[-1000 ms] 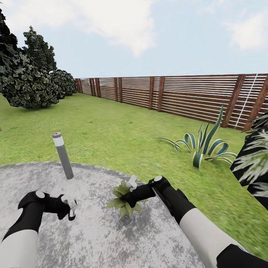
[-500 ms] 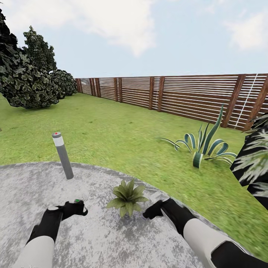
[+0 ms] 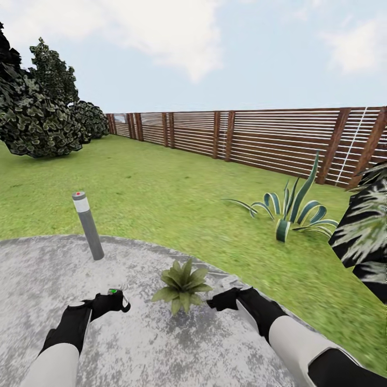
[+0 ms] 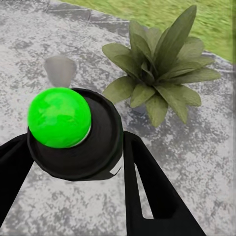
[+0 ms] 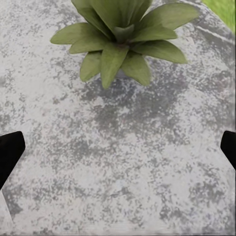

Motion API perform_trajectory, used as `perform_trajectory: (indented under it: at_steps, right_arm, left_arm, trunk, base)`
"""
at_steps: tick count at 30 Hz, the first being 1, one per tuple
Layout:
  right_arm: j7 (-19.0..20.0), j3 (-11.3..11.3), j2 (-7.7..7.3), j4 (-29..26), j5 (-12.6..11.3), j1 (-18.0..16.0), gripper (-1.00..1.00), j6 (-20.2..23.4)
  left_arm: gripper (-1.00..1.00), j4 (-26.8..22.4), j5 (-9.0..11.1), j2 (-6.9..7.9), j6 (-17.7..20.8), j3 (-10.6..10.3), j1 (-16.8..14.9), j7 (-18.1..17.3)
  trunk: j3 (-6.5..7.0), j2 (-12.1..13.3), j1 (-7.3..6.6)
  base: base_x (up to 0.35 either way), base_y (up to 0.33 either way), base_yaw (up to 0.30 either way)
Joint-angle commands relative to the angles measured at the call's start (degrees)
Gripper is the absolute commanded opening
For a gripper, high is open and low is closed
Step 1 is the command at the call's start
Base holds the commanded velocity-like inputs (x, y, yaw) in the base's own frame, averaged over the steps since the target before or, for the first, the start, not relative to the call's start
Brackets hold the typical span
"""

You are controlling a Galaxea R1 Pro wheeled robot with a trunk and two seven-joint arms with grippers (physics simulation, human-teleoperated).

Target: Pick up the pesticide atomizer in the garden and spray insectifuge to fully cover both potted plants in the garden.

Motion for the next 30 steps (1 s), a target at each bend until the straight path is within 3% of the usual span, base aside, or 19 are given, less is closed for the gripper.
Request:
perform_trajectory:
  at_steps: [1,3,4,10,11,12,15,16,19,21,23,28,30]
  right_arm:
    - [-0.1,0.4,-0.54,0.0,-0.7,-0.1,1.00,0.3]
    - [-0.1,0.4,-1.95,0.0,-0.7,-0.1,1.00,0.2]
    - [-0.1,0.4,-3.36,0.0,-0.7,-0.1,1.00,0.1]
    - [-0.1,0.4,-10.21,1.8,-1.6,0.9,1.00,-0.5]
    - [-0.1,0.4,-11.36,4.6,-2.6,1.3,1.00,-3.3]
    - [-0.2,0.4,-12.01,8.9,-4.2,1.5,1.00,-8.7]
    - [-0.2,0.5,-12.52,17.4,-8.9,1.7,1.00,-21.2]
    - [-0.2,0.5,-12.58,18.8,-10.0,1.7,1.00,-23.6]
    - [-0.2,0.5,-12.63,19.9,-10.8,2.3,1.00,-25.5]
    - [-0.2,0.5,-12.65,20.2,-11.2,3.3,1.00,-26.0]
    - [-0.1,0.5,-12.66,20.3,-11.3,3.6,1.00,-26.1]
    - [-0.1,0.5,-12.66,20.3,-11.3,3.7,1.00,-26.1]
    - [-0.1,0.5,-12.66,20.3,-11.3,3.7,1.00,-26.1]
  left_arm:
    - [-1.00,0.0,-0.2,-0.09,0.4,0.4,-0.1,-0.5]
    - [-1.00,0.3,-0.3,-0.10,0.6,0.3,-0.1,-0.5]
    - [-1.00,0.4,-0.3,-0.11,1.7,0.3,-0.1,-0.5]
    - [-1.00,0.2,-0.6,-0.03,10.7,-1.3,-0.1,-0.5]
    - [-1.00,0.2,-0.6,-0.02,11.3,-2.3,-0.1,-0.5]
    - [-1.00,0.1,-0.6,-0.02,11.7,-3.3,-0.1,-0.6]
    - [-1.00,0.1,-0.6,-0.02,12.7,-5.5,-0.1,-0.6]
    - [-1.00,0.1,-0.6,-0.02,15.0,-6.6,-0.1,-0.7]
    - [-1.00,0.0,-0.6,0.11,22.2,-10.8,-0.3,-1.4]
    - [-1.00,0.0,-0.6,0.21,25.5,-16.4,-0.4,-2.6]
    - [-1.00,0.0,-0.5,0.23,27.2,-20.0,-0.5,-3.9]
    - [-1.00,0.1,-0.6,0.19,33.7,-23.3,-0.7,-9.0]
    - [-1.00,0.1,-1.3,0.23,36.0,-27.2,-0.7,-10.1]
  trunk:
    - [-0.05,0.0,0.00]
    - [-0.04,0.0,0.00]
    - [-0.04,0.0,0.00]
    - [-0.04,0.0,0.00]
    - [-0.04,0.0,0.00]
    - [-0.04,0.0,0.00]
    - [-0.04,0.0,0.00]
    - [-0.04,0.0,0.00]
    - [-0.04,0.0,0.00]
    - [-0.04,0.0,0.00]
    - [-0.04,0.0,0.00]
    - [-0.04,0.0,0.00]
    - [-0.04,0.0,0.00]
  base:
    - [0.000,0.000,-0.033]
    - [0.000,0.000,-0.017]
    - [0.000,0.000,-0.007]
    - [0.000,0.000,-0.002]
    - [0.000,0.000,0.000]
    - [0.000,0.000,0.000]
    - [0.000,0.000,0.000]
    - [0.000,0.000,0.000]
    - [0.000,0.000,0.000]
    - [0.000,0.000,0.000]
    - [0.000,0.000,0.000]
    - [0.037,0.000,0.000]
    - [0.019,0.000,0.000]
